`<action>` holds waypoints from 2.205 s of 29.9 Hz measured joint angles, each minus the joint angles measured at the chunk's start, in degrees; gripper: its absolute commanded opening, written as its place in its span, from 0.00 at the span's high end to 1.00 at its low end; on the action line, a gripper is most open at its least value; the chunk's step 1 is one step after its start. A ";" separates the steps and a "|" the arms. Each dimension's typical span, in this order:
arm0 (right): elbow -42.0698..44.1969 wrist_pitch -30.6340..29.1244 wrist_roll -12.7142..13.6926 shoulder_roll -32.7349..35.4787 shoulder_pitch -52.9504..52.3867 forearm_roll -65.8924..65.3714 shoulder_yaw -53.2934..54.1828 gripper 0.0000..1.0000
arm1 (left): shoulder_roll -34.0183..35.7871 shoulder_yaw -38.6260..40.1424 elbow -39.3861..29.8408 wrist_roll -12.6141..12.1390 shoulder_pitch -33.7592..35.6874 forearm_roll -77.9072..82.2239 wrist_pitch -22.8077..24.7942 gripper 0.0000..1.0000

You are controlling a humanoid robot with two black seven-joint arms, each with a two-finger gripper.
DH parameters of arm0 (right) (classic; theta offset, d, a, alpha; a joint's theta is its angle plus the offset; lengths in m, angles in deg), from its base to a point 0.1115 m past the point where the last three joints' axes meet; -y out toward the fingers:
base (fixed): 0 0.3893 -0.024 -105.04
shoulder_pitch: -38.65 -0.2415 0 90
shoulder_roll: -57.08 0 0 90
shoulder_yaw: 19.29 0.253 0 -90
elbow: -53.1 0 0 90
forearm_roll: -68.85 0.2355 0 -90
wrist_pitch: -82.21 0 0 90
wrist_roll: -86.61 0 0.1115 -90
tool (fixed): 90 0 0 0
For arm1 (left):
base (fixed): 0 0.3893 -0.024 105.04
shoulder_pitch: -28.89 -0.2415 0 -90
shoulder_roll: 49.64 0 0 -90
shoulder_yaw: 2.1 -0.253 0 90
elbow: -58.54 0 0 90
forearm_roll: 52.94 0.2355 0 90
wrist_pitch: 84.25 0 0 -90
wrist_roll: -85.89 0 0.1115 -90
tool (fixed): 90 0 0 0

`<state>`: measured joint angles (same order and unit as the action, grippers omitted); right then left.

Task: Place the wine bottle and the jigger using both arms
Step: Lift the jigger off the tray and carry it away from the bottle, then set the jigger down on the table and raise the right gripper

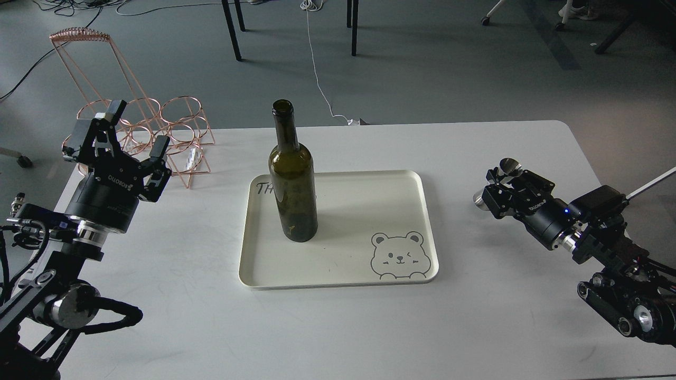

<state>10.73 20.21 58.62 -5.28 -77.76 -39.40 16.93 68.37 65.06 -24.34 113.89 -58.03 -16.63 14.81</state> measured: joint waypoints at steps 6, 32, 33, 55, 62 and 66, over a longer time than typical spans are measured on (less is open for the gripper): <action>1.31 0.00 0.00 0.45 1.00 1.33 -0.19 0.82 | -0.05 -0.18 0.00 0.00 0.00 0.00 0.00 0.02; 4.60 0.00 0.00 0.80 0.74 1.44 -0.71 0.18 | 0.02 -0.11 -0.26 0.00 0.08 0.00 0.07 0.02; 4.40 0.00 -0.02 1.03 0.87 1.44 -0.71 0.17 | 0.00 -0.14 -0.27 0.00 0.08 0.00 0.07 0.02; -29.71 0.01 0.00 31.95 14.31 23.67 -11.41 0.03 | -0.09 -0.62 -0.27 0.00 0.10 0.00 0.09 0.02; -44.91 0.00 0.00 32.04 8.54 47.69 -11.30 0.03 | 0.15 -0.81 -0.27 0.00 0.09 0.08 0.01 0.02; -45.73 0.02 0.01 25.04 0.94 57.97 -11.64 0.03 | 0.48 -0.87 -0.33 -0.01 0.01 0.16 -0.01 0.02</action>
<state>-35.00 20.22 58.62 19.76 -76.82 18.57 5.29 68.85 64.19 -24.68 113.88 -58.02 -16.47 14.80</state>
